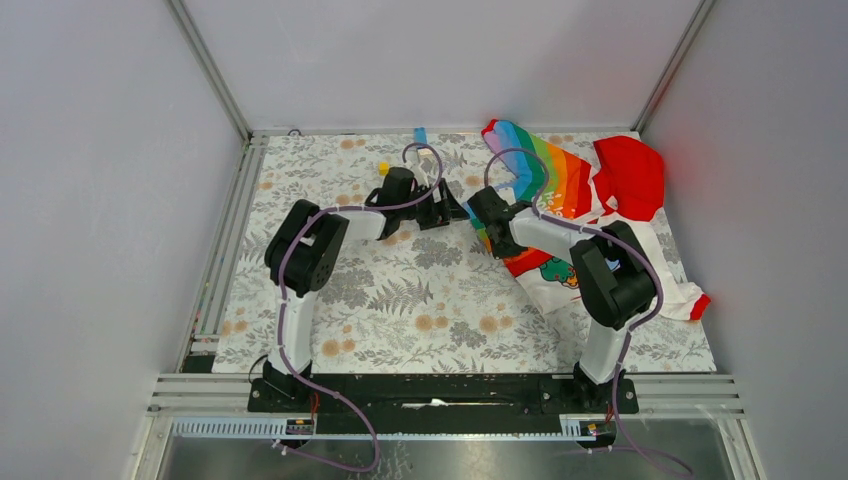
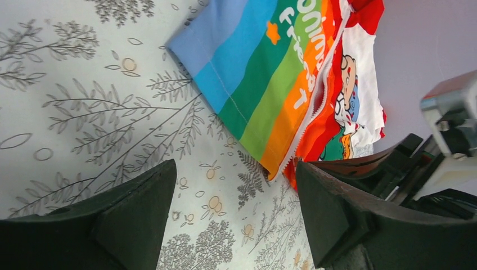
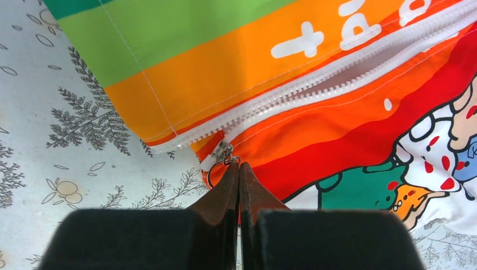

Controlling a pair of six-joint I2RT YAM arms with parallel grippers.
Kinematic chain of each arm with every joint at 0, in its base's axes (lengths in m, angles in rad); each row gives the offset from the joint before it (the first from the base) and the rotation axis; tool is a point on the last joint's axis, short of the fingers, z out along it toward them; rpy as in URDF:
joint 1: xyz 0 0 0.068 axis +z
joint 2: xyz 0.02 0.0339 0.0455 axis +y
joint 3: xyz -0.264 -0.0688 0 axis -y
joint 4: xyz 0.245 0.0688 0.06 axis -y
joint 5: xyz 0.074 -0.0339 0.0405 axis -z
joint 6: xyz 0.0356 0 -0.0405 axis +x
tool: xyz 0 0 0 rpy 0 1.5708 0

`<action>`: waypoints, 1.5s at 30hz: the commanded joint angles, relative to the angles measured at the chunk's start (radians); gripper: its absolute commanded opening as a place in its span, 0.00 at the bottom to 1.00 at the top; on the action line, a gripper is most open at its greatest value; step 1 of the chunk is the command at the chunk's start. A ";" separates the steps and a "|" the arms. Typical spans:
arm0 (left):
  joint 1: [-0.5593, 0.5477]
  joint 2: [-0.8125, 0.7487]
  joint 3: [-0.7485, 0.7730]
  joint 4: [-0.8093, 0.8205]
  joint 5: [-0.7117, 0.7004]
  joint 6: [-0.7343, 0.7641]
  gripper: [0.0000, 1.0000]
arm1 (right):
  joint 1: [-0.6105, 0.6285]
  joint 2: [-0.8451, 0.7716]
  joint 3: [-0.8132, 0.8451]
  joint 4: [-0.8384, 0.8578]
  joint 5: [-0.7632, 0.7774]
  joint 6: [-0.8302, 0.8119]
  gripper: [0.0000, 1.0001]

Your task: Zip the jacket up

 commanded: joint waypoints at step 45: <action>-0.242 -0.001 0.131 -0.126 -0.168 0.193 0.46 | -0.269 -0.309 -0.394 0.472 -0.552 0.262 0.33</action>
